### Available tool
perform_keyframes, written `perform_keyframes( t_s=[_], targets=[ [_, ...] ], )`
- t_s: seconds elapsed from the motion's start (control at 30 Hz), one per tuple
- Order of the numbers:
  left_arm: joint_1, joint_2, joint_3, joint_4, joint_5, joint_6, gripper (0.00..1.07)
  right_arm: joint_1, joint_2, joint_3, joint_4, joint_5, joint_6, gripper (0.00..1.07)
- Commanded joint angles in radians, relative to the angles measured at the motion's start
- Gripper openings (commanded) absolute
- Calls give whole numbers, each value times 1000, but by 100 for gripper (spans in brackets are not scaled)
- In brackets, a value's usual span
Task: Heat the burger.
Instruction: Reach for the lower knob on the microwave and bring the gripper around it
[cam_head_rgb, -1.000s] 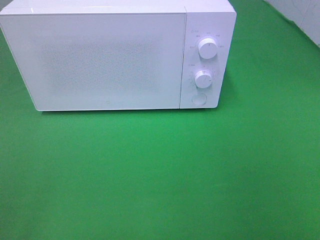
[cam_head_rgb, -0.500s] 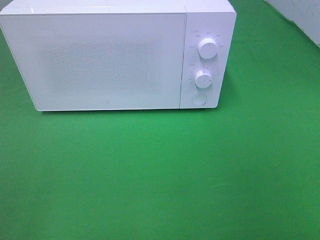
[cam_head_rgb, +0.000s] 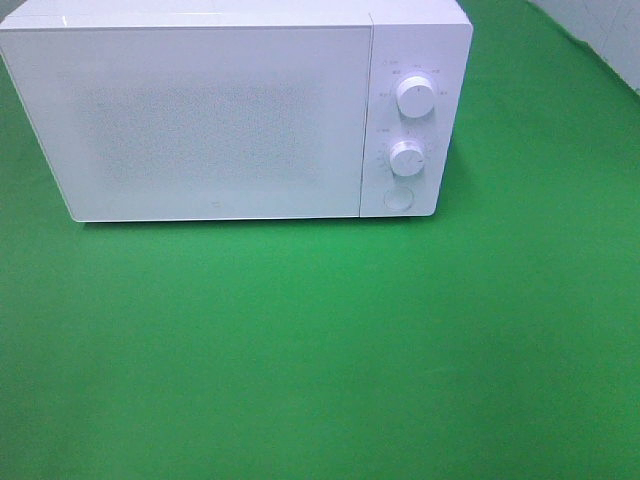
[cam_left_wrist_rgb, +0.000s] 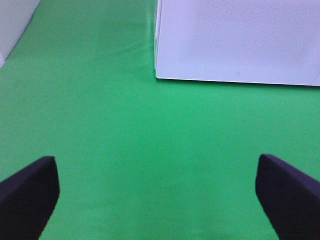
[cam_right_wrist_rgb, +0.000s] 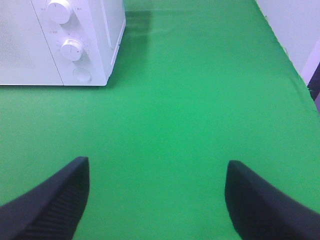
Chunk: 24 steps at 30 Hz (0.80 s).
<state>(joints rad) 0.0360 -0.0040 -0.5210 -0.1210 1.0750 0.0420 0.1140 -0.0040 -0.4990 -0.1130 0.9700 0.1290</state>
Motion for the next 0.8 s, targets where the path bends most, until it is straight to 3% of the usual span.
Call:
perform_keyframes(
  t_s=[0.03, 0.57, 0.8],
  targets=[
    [0, -24, 3, -8, -11, -2, 100, -4, -18, 5, 4, -10, -2, 73],
    [0, -23, 3, -8, -11, -2, 100, -4, 78, -27, 7, -223, -3, 73],
    [0, -23, 3, -8, -11, -2, 100, -4, 167, 27, 3, -382, -2, 73]
  ],
)
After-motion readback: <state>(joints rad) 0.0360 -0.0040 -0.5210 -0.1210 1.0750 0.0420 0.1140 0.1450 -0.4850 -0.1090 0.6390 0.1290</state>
